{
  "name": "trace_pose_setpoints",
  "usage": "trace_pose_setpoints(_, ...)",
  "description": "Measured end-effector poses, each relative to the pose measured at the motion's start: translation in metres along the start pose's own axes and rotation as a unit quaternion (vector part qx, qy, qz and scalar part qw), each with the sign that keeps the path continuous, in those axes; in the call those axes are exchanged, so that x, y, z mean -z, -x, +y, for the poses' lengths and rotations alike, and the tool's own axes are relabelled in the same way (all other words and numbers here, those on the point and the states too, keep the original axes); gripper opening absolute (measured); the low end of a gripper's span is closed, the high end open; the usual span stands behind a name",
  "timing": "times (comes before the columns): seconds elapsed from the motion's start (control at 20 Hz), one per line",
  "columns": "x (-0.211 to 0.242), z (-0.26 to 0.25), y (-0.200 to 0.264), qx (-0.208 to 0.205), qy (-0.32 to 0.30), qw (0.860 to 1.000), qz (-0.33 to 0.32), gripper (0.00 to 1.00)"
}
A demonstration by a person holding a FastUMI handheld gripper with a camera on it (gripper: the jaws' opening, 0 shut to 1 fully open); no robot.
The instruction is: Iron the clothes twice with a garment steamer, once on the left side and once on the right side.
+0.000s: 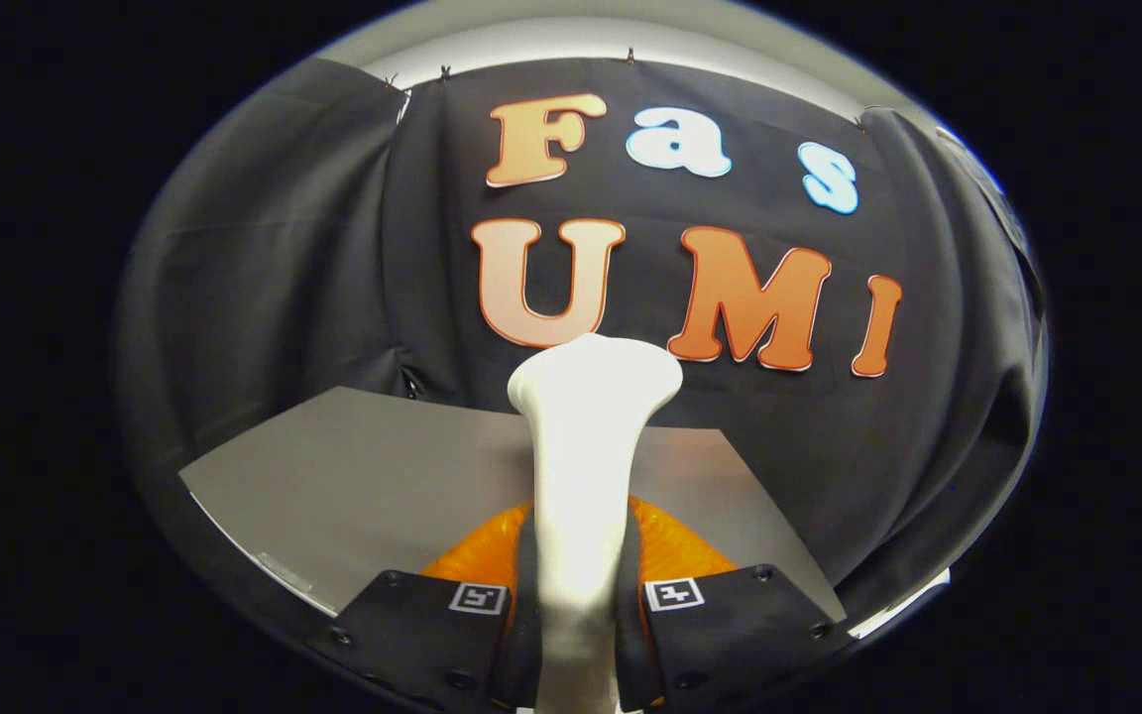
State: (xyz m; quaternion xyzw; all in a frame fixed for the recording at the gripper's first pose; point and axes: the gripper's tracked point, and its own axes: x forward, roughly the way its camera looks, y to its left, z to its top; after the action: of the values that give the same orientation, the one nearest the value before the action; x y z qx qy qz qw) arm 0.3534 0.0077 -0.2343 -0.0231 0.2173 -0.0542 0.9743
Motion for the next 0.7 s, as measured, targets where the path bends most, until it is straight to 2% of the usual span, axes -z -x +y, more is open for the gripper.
trace_pose_setpoints(0.3,-0.025,0.008,0.078,-0.02,0.008,0.998,-0.052,0.37)
trace_pose_setpoints(0.55,-0.064,0.022,0.154,-0.064,0.051,0.992,-0.097,0.37)
trace_pose_setpoints(0.7,-0.073,0.022,0.197,-0.094,0.042,0.99,-0.095,0.37)
